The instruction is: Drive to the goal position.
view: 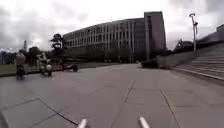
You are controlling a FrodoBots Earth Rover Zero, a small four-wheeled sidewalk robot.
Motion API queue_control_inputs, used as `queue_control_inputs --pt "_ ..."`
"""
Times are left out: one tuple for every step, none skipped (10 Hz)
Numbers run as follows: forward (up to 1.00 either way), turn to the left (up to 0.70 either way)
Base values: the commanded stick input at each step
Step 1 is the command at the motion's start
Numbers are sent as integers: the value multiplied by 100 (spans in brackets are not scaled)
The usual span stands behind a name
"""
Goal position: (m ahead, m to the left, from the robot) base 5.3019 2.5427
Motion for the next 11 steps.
queue_control_inputs --pt "50 0" --pt "50 0" --pt "50 0" --pt "50 -12" --pt "50 -50" --pt "50 -50" --pt "50 -50" --pt "50 -42" --pt "50 -3" --pt "50 0" --pt "50 0"
